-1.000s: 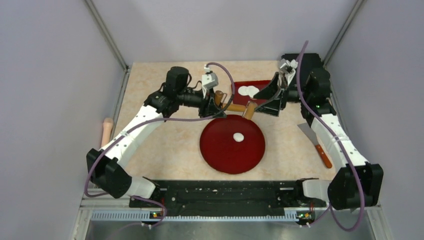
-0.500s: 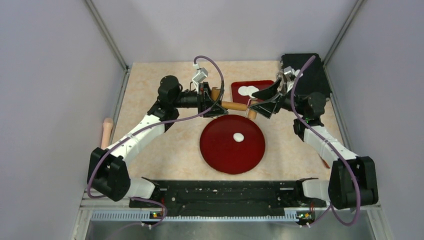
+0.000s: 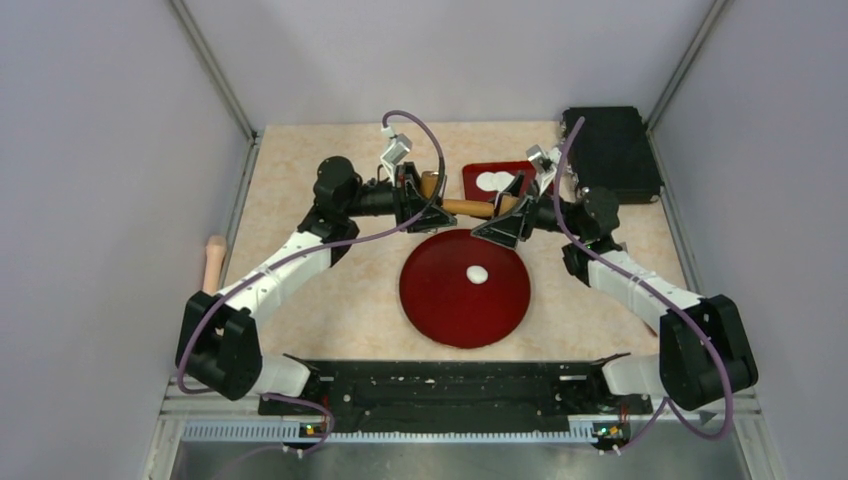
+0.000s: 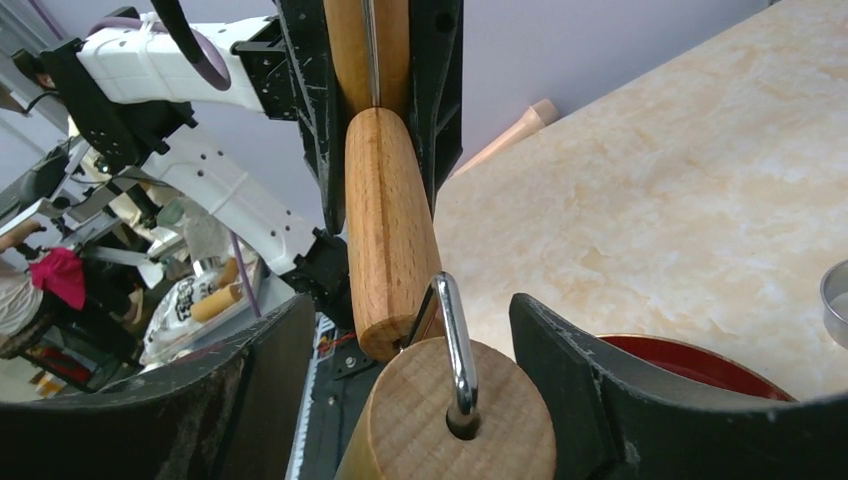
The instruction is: Roll out the dumpling wrappers from the dough
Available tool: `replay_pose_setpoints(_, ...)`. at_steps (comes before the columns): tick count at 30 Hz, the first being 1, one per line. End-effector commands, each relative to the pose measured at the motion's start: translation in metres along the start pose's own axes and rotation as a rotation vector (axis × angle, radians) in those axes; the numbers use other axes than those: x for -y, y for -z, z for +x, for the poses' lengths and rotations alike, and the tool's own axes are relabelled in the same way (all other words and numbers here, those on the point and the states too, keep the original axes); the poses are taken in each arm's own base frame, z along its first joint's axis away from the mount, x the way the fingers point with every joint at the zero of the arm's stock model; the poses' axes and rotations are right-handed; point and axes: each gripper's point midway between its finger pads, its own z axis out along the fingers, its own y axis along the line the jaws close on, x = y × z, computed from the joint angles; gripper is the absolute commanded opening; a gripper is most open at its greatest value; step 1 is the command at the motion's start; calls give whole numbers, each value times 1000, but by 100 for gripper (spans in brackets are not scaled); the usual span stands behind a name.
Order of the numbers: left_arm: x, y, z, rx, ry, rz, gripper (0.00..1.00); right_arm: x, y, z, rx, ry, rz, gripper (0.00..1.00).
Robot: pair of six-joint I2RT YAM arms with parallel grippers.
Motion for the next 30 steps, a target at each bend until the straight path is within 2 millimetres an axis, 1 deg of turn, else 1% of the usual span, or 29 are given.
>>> replay_pose_setpoints(1, 3, -4, -9, 31, -62, 17, 0, -1, -6, -13, 28, 35, -4, 68)
replay_pose_setpoints(3, 1, -5, -5, 22, -59, 16, 0, -3, -6, -14, 35, 37, -10, 67)
replay_pose_setpoints(9, -5, -8, 1, 9, -45, 15, 0, -8, -5, -18, 60, 51, -18, 66)
replay_pose_setpoints(11, -6, -9, 3, 7, -39, 15, 0, -9, -5, -18, 65, 55, -18, 62)
replay_pose_setpoints(13, -7, -10, 3, 6, -36, 15, 0, -9, -5, -19, 67, 56, -20, 54)
replay_pose_setpoints(14, -7, -10, 3, 5, -35, 14, 0, -9, -4, -19, 66, 56, -23, 48)
replay_pose_setpoints(18, -10, -13, 7, -4, -26, 13, 0, -11, -5, -18, 60, 64, -36, 6)
replay_pose_setpoints(19, -11, -13, 8, -8, -21, 11, 0, -11, -5, -18, 58, 68, -37, 2)
replay_pose_setpoints(20, -12, -14, 9, -12, -24, 9, 0, -9, -5, -17, 52, 68, -32, 0)
replay_pose_setpoints(23, -16, -15, 10, -20, -21, -4, 0, -6, -5, -18, 41, 86, -8, 0)
replay_pose_setpoints(24, -17, -16, 9, -20, -19, -11, 3, -5, -5, -19, 40, 93, 3, 0)
replay_pose_setpoints(25, -19, -15, 7, -17, -15, -28, 13, -5, -5, -20, 34, 105, 14, 0)
replay_pose_setpoints(26, -21, -15, 5, -16, -8, -45, 28, -5, -4, -19, 16, 119, 21, 0)
replay_pose_setpoints(27, -21, -13, -3, -11, -18, -59, 50, -5, -3, -21, -4, 145, 31, 0)
replay_pose_setpoints(28, -22, -10, -9, -10, -23, -72, 84, -5, -2, -22, -29, 165, 53, 0)
replay_pose_setpoints(29, -21, -5, -19, -5, -43, -80, 98, -2, 0, -25, -57, 226, 87, 0)
replay_pose_setpoints(30, -21, 2, -30, 3, -61, -99, 99, -1, 2, -28, -84, 268, 120, 0)
